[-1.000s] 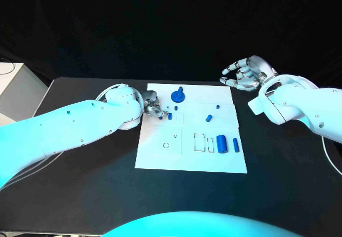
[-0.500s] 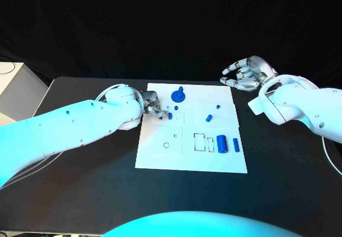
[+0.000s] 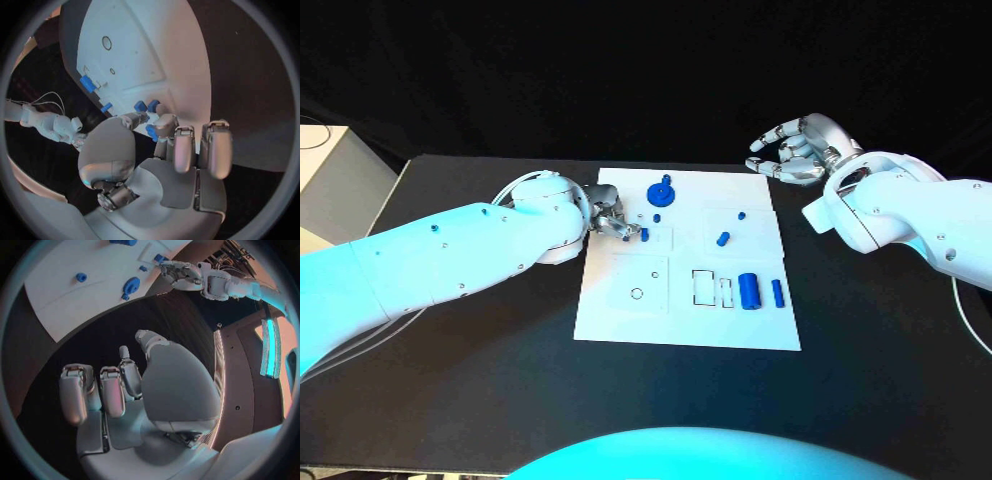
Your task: Assemble the parts on the task board
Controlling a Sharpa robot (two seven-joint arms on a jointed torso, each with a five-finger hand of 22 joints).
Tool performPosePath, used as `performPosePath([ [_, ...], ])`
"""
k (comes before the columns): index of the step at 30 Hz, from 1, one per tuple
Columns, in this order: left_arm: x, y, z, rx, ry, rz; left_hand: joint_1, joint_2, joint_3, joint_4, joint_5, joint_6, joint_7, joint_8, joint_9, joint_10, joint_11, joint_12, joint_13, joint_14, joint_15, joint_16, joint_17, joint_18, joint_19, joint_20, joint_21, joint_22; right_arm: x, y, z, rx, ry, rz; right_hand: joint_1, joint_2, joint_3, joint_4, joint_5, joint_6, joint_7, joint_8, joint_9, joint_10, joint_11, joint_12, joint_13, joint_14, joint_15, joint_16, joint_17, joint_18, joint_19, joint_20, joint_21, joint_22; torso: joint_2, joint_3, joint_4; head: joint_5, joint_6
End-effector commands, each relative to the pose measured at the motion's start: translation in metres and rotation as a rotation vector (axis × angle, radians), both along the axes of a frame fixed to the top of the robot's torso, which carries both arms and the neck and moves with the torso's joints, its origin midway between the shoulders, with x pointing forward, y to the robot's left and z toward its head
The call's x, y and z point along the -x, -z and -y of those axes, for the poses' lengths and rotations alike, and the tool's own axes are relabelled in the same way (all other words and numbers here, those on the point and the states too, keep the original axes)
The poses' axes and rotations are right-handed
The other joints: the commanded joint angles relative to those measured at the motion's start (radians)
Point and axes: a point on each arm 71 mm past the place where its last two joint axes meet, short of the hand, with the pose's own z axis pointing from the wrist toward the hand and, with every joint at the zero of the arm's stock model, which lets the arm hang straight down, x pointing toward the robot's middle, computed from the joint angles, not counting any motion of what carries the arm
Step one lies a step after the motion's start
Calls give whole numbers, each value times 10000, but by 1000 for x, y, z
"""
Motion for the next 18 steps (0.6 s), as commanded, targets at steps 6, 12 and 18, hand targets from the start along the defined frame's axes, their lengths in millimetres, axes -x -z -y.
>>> performPosePath([
  [6,2,8,-3,-231,73,-398,-10,78,-58,-16,62,40,2,-29,13,-46,-29,-6,-15,1040,-50,43,2634,-114,443,-55,-47,1677,1,0,-1,120,-149,116,-17,-27,44,2,40,-72,-22,43,15,-56,-13,-46,480,767,-63,-36,1504,105,630,-52,-34,1963,-3,-2,-10,-12,9],
  [12,0,2,-4,-2,-26,-289,-46,31,-111,-10,43,20,10,-39,14,-66,-23,-32,-49,1040,-48,43,2634,-112,438,-57,-53,1670,1,0,-1,121,-143,110,-17,-27,44,2,40,-72,-22,43,15,-56,-13,-46,480,767,-63,-36,1504,105,630,-52,-34,1963,-3,-5,-3,-26,27],
  [18,-3,-10,-7,1072,-441,-318,-98,-50,-251,-12,36,-185,75,-171,-17,-314,32,-341,-460,1014,-11,-15,2563,-50,289,-41,-228,1438,0,1,-1,125,-138,99,-14,-35,64,-5,53,-76,-21,48,16,-57,-13,-48,476,764,-63,-43,1494,106,629,-53,-43,1959,-13,-7,1,-45,58],
])
